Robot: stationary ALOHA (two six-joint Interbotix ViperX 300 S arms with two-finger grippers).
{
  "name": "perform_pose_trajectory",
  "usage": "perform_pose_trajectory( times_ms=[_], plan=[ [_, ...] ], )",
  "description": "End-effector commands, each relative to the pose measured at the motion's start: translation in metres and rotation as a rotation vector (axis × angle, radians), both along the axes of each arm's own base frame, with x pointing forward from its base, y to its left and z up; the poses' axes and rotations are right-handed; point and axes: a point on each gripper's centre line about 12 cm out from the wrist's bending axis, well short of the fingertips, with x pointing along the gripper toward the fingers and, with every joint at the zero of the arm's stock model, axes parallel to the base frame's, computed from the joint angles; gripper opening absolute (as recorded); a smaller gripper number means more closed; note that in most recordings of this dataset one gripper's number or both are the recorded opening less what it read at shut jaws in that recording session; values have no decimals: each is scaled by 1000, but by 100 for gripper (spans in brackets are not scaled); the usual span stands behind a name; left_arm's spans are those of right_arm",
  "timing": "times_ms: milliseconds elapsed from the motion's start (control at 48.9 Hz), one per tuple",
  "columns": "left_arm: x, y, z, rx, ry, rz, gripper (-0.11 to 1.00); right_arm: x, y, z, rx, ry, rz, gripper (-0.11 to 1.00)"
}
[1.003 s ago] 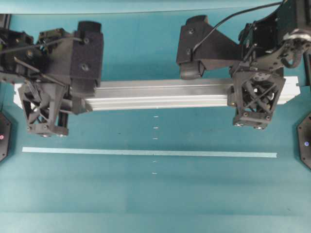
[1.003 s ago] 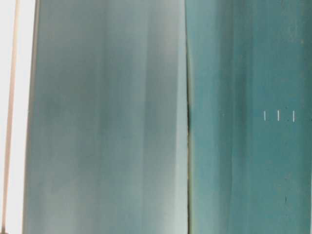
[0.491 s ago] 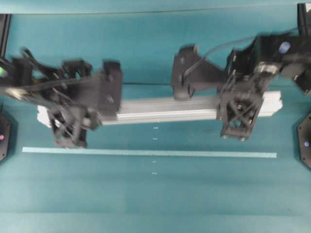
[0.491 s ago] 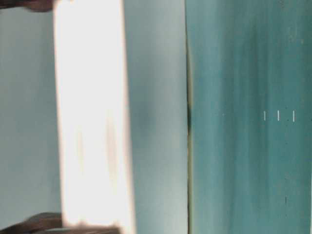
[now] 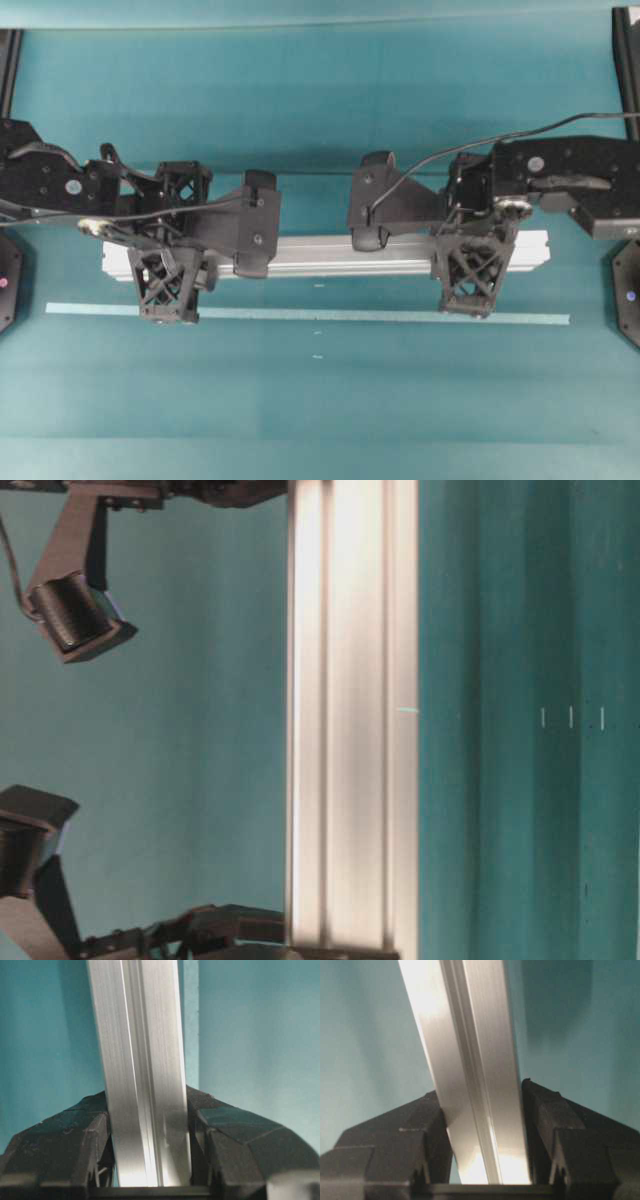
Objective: Lift the metal rail with both hands.
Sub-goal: 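Lower the held rail with both grippers back toward the table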
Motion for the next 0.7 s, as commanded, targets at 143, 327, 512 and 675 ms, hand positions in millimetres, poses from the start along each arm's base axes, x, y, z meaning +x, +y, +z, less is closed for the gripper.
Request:
perform_pose_trajectory(
  times_ms=[143,327,512,675],
  plan=[
    [-2,-3,-22,-3,-11,-4,32,0,7,-22,-1,-39,11,41],
    [-5,-5,-41,0,29,-17,31,-3,14,-41,-3,-57,18,40],
    [-4,-4,-55,-2,31,-13,31,-2,17,-54,-5,-69,26,40],
    [-6,-5,-71,-4,63,-11,31,0,16,-62,-9,-85,31,40]
  ],
)
